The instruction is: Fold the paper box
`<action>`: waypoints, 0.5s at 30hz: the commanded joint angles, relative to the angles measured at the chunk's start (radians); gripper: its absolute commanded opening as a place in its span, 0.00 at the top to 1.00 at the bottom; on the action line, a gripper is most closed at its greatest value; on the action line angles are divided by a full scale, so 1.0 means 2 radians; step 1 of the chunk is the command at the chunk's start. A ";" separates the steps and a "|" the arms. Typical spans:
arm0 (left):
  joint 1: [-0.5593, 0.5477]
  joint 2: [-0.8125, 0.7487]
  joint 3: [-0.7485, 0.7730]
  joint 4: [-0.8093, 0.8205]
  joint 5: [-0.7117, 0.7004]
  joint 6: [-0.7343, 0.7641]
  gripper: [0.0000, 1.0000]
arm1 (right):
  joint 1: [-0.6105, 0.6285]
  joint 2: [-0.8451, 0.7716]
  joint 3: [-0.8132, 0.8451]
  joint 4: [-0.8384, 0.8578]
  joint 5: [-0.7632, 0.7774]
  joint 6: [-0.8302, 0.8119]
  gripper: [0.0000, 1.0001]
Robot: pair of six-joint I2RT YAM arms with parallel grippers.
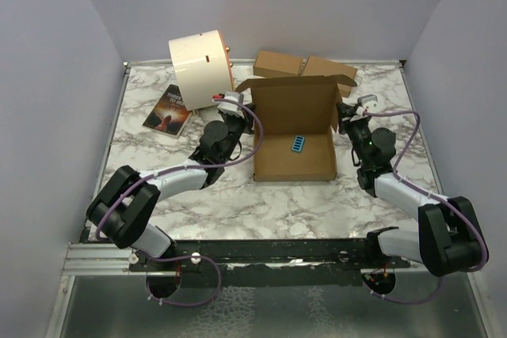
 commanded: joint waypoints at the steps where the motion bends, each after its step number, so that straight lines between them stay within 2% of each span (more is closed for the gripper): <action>1: -0.019 -0.008 -0.017 0.005 0.000 -0.003 1.00 | 0.015 -0.025 -0.003 -0.017 0.016 0.025 0.99; 10: -0.036 -0.011 -0.031 0.011 -0.012 -0.006 1.00 | 0.031 -0.035 -0.011 -0.054 0.087 0.042 0.97; 15: -0.041 -0.007 -0.035 0.012 -0.016 -0.006 1.00 | 0.039 -0.038 -0.030 -0.051 0.083 0.030 0.98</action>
